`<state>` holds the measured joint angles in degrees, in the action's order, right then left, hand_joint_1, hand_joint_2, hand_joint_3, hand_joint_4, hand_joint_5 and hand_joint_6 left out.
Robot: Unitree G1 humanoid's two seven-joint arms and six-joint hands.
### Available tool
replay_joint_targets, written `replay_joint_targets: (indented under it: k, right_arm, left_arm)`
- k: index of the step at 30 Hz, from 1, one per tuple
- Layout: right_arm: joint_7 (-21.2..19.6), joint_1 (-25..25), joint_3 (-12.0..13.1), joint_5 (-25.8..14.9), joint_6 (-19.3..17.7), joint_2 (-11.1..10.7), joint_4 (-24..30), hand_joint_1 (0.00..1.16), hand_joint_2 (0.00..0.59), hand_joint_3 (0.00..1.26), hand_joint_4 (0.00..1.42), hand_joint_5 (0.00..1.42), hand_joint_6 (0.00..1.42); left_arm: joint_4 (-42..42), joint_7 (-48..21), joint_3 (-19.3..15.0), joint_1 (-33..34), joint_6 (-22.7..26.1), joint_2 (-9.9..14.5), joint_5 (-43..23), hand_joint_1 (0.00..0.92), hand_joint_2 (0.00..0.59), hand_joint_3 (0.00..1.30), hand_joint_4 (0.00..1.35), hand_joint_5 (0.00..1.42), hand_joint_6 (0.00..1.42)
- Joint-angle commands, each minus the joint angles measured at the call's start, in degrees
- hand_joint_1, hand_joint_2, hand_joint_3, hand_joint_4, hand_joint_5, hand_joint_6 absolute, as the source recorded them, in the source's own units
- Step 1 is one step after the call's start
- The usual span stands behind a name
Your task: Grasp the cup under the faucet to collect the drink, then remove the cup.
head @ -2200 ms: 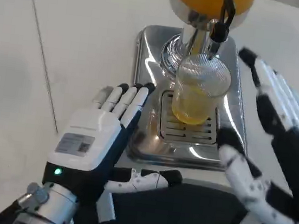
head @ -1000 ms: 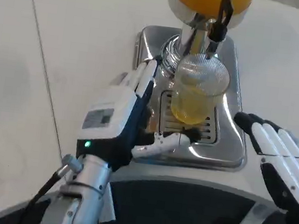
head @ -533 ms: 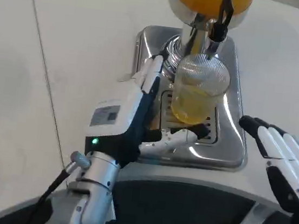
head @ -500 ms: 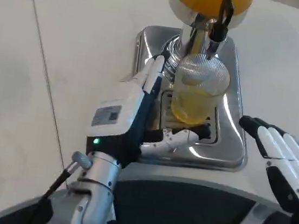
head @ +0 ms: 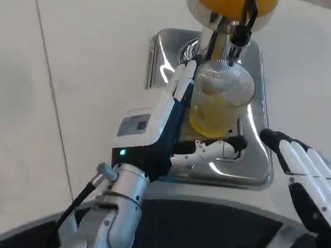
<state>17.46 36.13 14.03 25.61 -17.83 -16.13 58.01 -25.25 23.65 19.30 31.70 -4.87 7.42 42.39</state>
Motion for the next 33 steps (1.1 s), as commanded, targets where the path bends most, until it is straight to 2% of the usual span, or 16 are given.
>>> replay_joint_targets:
  k: [1, 10, 14, 20, 27, 29, 33]
  right_arm:
    - [0.78, -0.22, -0.74, 0.65, 1.10, 0.24, 0.45, 0.30, 0.393, 0.00, 0.00, 0.00, 0.00]
    - [1.36, -1.19, -1.28, 0.92, 3.07, 0.21, 0.73, 0.32, 0.390, 0.00, 0.00, 0.00, 0.01]
    - [1.64, -1.17, -1.11, 0.86, 3.70, 0.18, 0.94, 0.34, 0.381, 0.00, 0.00, 0.00, 0.02]
    - [2.17, -2.44, -1.74, 1.10, 5.46, 0.09, 1.46, 0.35, 0.382, 0.00, 0.00, 0.00, 0.02]
    - [2.32, -2.78, -1.95, 1.27, 7.10, 0.37, 1.55, 0.36, 0.382, 0.00, 0.00, 0.00, 0.04]
    - [2.22, -2.86, -1.85, 1.16, 7.47, 0.43, 1.64, 0.36, 0.391, 0.00, 0.00, 0.00, 0.05]
    - [2.53, -3.53, -1.81, 1.06, 9.05, 0.36, 1.81, 0.36, 0.391, 0.00, 0.00, 0.00, 0.06]
  left_arm:
    - [-3.08, 0.42, 0.22, 2.17, -0.78, -1.21, -1.72, 0.145, 0.035, 0.00, 0.00, 0.18, 0.16]
    - [-8.43, 1.40, -0.10, 5.09, -1.64, -3.39, -4.47, 0.248, 0.039, 0.00, 0.00, 0.25, 0.24]
    - [-9.60, 2.10, -0.18, 6.11, -3.18, -3.50, -5.97, 0.284, 0.042, 0.00, 0.00, 0.29, 0.27]
    - [-11.14, 2.65, 0.37, 6.89, -3.06, -4.37, -6.51, 0.307, 0.044, 0.01, 0.02, 0.32, 0.29]
    - [-12.02, 3.82, 1.12, 7.50, -3.53, -5.52, -6.14, 0.335, 0.042, 0.08, 0.11, 0.37, 0.36]
    - [-11.98, 4.37, 1.54, 7.31, -3.65, -5.78, -5.80, 0.352, 0.044, 0.11, 0.16, 0.42, 0.44]
    - [-11.85, 6.23, 2.52, 6.79, -3.29, -6.50, -4.88, 0.405, 0.042, 0.21, 0.27, 0.59, 0.73]
